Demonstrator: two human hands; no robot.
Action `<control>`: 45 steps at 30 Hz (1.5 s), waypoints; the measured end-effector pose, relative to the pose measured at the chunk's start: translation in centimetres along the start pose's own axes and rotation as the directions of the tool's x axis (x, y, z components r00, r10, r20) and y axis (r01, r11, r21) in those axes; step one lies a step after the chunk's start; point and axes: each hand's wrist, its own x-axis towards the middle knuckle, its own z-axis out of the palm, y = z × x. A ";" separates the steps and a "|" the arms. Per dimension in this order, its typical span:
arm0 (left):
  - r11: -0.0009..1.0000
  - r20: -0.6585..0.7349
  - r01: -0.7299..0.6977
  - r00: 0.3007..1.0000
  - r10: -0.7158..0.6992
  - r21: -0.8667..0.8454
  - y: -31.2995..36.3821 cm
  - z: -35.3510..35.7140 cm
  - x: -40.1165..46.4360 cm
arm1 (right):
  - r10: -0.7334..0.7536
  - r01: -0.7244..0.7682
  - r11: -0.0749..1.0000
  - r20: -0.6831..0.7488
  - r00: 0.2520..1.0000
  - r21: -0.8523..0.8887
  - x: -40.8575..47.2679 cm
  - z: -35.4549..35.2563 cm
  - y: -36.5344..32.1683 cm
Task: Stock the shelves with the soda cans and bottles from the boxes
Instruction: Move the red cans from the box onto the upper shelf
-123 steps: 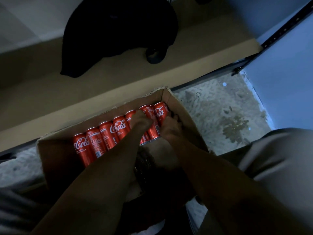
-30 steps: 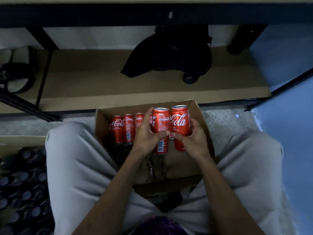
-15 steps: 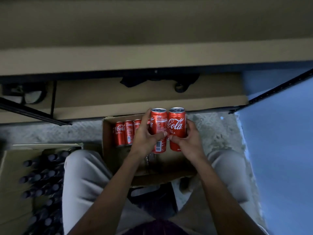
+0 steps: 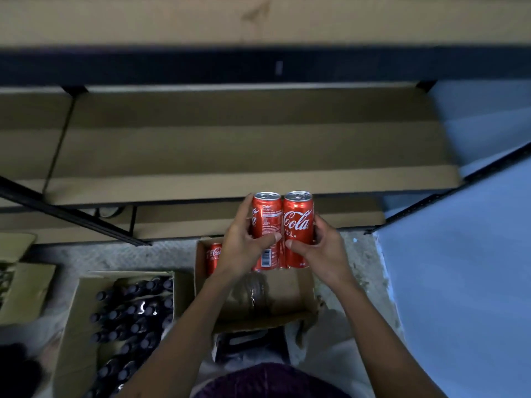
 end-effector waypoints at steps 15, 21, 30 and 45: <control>0.919 -0.025 -0.389 0.920 0.391 0.072 18.1 -5.2 -3.5 | -0.314 0.312 0.949 0.027 0.949 0.054 -3.2 -0.7 -17.7; 0.855 -0.027 -0.514 0.856 0.517 0.065 23.5 -6.8 -3.9 | -0.434 0.432 0.901 0.055 0.899 0.052 -3.7 -1.6 -23.6; 0.746 -0.006 -0.661 0.748 0.664 0.087 29.7 -7.2 -1.7 | -0.558 0.558 0.828 -0.019 0.830 0.053 -1.8 -2.3 -29.5; 0.718 -0.035 -0.681 0.722 0.691 0.147 29.8 -7.0 3.4 | -0.573 0.575 0.818 -0.063 0.817 0.020 4.4 -1.7 -30.4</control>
